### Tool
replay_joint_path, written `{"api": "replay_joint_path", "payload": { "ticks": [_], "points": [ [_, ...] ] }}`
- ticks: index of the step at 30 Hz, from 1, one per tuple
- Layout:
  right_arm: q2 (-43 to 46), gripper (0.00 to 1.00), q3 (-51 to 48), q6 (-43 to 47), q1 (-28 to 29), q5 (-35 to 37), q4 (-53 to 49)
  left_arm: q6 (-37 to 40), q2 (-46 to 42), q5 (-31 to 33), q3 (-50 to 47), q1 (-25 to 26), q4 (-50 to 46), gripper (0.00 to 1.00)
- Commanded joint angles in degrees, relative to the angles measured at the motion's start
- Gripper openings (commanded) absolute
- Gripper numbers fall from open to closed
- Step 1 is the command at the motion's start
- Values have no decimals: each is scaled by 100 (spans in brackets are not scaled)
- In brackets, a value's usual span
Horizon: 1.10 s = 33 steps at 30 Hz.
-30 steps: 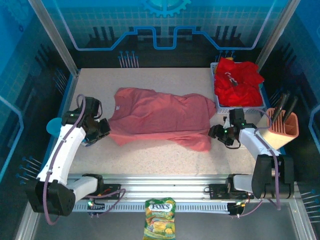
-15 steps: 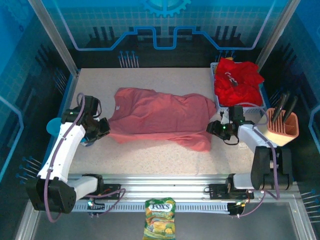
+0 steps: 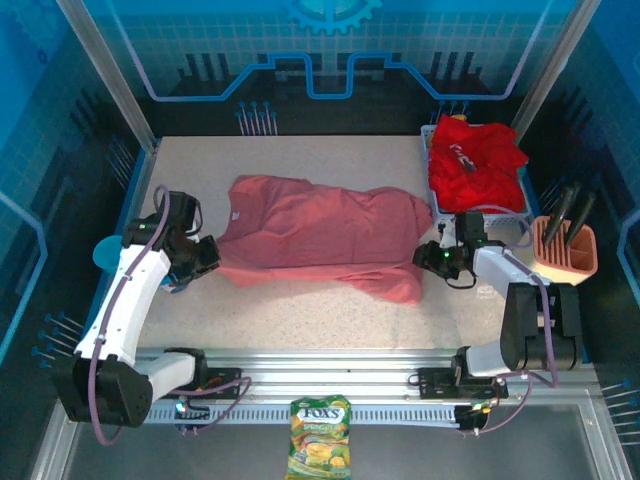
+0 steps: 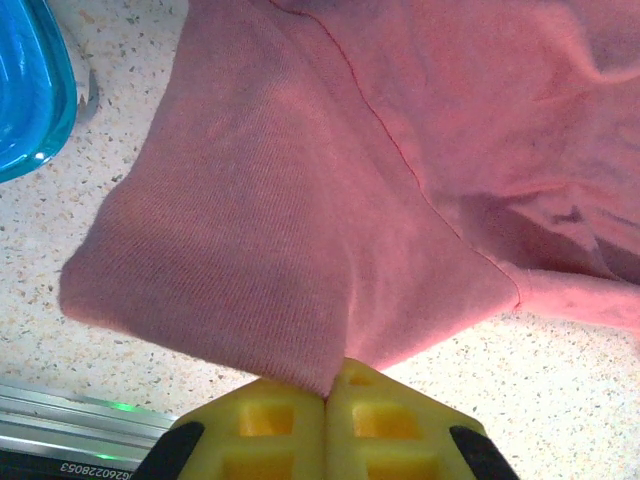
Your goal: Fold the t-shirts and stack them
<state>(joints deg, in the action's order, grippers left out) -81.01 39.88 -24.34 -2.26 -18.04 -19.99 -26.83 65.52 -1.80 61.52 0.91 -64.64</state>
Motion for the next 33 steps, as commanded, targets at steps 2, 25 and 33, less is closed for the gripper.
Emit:
{"api": "replay_joint_path", "payload": {
  "ticks": [2, 25, 33],
  "points": [
    [-94, 41, -27, 94, 50, -33, 135, 96, -105, -153, 36, -49, -67, 0],
    [284, 5, 18, -18, 210, 27, -332, 133, -152, -267, -4, -62, 10, 0],
    [1689, 0, 843, 38, 206, 295, -1759, 332, -30, -737, 610, -170, -140, 0]
  ]
}}
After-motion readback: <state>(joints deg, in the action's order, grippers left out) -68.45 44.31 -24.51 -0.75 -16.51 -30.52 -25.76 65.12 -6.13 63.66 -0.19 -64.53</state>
